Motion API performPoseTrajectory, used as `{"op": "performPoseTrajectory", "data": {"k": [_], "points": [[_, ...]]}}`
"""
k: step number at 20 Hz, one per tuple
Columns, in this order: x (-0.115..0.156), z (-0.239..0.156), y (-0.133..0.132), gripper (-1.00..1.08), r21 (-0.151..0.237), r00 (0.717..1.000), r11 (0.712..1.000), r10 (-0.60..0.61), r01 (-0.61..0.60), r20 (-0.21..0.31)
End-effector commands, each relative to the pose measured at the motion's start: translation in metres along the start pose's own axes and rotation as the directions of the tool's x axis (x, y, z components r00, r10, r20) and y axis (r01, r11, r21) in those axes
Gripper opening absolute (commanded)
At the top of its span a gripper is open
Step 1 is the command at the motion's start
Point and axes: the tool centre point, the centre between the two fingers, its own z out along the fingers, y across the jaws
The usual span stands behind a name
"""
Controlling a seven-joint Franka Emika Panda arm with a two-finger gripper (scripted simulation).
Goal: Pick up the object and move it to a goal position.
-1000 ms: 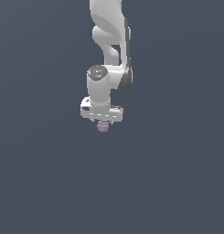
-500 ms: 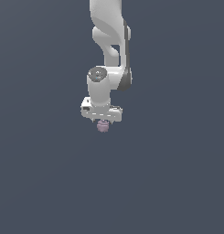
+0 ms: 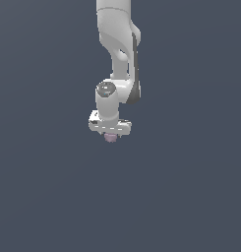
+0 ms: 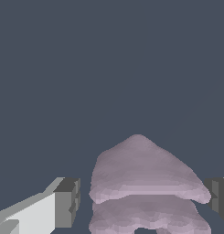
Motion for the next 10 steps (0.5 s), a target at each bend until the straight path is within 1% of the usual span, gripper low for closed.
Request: {"op": "performPoseTrajectory", "data": {"k": [1, 5, 6, 10], "points": [[0.0001, 0.0086, 0.0000, 1.00, 0.000, 1.000, 1.000, 0.000, 0.000, -0.001], [0.0005, 0.0130, 0.0000, 1.00, 0.000, 1.000, 1.000, 0.000, 0.000, -0.001], [0.0005, 0.0130, 0.0000, -1.00, 0.000, 1.000, 1.000, 0.000, 0.000, -0.001], [0.0005, 0.0130, 0.0000, -1.00, 0.000, 1.000, 1.000, 0.000, 0.000, -0.001]]}}
